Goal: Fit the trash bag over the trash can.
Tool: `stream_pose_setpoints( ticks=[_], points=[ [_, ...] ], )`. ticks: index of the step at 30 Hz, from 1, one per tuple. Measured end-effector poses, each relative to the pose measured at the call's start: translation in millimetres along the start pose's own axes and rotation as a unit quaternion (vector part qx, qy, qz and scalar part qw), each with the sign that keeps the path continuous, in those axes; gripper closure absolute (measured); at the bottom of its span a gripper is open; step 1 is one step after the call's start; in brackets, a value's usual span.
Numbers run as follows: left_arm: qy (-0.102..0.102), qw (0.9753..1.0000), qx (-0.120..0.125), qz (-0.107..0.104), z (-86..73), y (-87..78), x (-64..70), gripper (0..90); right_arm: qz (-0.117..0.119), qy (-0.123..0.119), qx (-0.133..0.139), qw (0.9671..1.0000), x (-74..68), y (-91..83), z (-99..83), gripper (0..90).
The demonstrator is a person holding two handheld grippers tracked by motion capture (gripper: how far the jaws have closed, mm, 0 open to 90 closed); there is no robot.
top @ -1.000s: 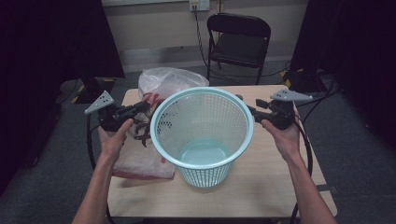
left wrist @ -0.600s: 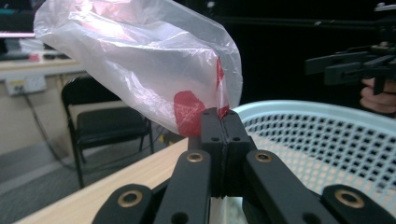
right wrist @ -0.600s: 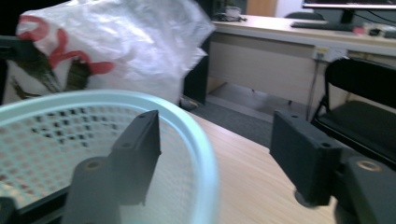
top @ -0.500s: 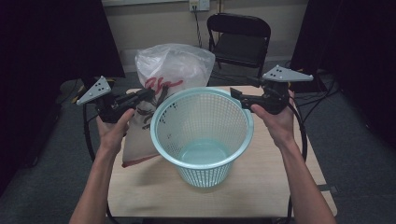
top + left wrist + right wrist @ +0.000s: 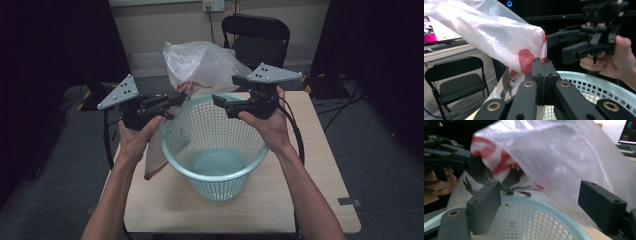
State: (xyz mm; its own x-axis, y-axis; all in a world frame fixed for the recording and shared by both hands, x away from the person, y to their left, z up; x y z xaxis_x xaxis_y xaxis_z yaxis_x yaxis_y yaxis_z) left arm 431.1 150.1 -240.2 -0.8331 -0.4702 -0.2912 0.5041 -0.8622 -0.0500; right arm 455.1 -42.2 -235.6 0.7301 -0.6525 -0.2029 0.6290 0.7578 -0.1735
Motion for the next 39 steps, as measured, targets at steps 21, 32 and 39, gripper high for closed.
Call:
stream_pose_setpoints(
  ticks=[21, 32, 39],
  points=[
    [0.018, 0.9977, -0.052, -0.04, -23.1, 15.8, 18.0, 90.0, 0.069, -0.008, -0.024, 0.9973, -37.8, 32.8, 0.4, 46.4],
    [0.003, 0.999, -0.042, -0.017, -26.8, 6.3, 9.3, 54.2, 0.093, -0.026, -0.042, 0.9944, -42.6, 32.5, -6.9, 90.0],
    [-0.035, 0.9993, 0.014, 0.003, -7.1, -5.7, -22.6, 37.3, 0.092, -0.025, -0.048, 0.9943, -40.2, 26.1, -11.0, 90.0]
  ],
)
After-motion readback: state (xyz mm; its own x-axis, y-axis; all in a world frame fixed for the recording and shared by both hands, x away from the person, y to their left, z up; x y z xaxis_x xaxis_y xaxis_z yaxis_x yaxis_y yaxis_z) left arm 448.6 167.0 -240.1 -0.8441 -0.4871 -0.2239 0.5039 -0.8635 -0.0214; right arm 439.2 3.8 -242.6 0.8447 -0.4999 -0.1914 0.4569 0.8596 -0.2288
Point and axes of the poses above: each handheld gripper's, and its own axes: y roughly forward along the jaws, z roughly out of its top, x roughly to its right, the point moved 7 cm from there along y, roughly forward along the jaws, and after that the axes turned 14 degrees about y, right-handed, at the moved point
